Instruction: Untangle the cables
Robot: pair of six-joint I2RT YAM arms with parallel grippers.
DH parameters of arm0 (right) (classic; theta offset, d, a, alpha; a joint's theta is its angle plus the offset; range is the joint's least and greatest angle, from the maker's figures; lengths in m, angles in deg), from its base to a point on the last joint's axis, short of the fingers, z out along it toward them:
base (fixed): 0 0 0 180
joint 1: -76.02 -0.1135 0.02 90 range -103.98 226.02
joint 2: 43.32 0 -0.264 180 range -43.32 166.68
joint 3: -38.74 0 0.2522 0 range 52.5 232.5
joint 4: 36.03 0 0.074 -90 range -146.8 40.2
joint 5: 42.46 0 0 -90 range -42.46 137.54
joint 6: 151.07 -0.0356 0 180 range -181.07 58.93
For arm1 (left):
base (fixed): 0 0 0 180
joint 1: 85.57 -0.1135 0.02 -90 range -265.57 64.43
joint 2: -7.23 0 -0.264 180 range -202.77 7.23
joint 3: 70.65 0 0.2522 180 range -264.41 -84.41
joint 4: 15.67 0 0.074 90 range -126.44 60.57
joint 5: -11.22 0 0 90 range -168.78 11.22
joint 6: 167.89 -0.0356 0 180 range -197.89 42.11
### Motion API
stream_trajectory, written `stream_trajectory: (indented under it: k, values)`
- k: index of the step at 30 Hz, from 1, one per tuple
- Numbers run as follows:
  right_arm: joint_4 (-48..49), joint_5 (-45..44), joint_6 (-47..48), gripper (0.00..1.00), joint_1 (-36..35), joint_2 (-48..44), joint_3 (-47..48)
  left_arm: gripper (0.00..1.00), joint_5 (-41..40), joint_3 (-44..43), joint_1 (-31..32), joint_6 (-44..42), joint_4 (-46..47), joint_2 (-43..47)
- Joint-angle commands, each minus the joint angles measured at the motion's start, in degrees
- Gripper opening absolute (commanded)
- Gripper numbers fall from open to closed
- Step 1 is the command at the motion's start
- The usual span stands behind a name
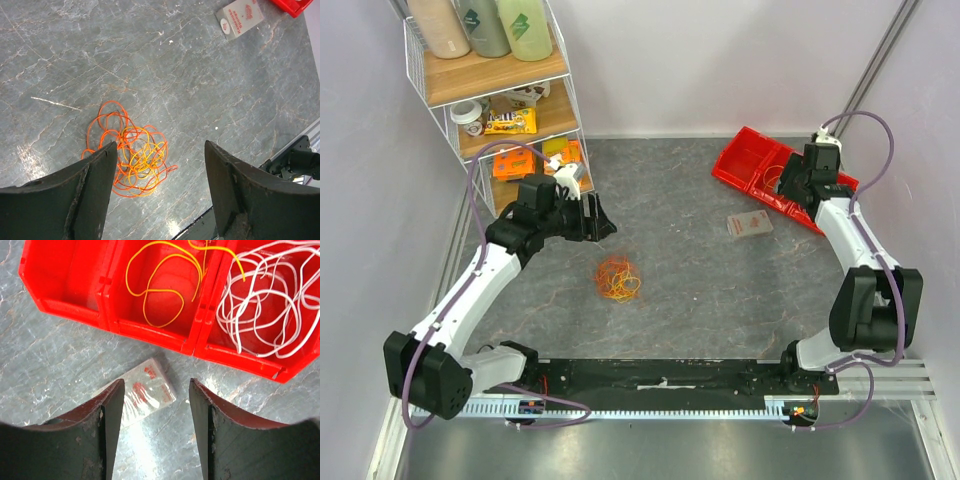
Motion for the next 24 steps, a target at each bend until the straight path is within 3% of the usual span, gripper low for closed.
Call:
stream_trajectory:
  k: [1, 9, 12, 16, 24]
  values:
    - [3.22, 0.66, -2.07, 0.63, -0.22, -3.83, -3.71, 0.76, 1.19, 0.16, -0.52, 0.13, 1.78, -0.39]
    - [0.59, 4.77, -8.14, 0.47, 0.93, -4.35, 0.68, 0.75, 0.84, -0.01, -0.69, 0.04, 1.34, -1.0]
    - [2.07, 16.34, -4.55, 0.51, -2.13, -5.93, -1.15, 0.76, 0.84, 0.07, -0.78, 0.13, 1.25, -1.26]
    - [9.53, 24.02, -3.21, 0.62, -18.98, -7.87, -8.09, 0.76, 1.63, -0.01, -0.69, 0.39, 1.25, -2.23]
    - [35.73, 20.53, -19.47, 0.64, -49.23, -1.9, -21.02, 0.75, 0.84, 0.25, -0.78, 0.83, 0.9, -6.09]
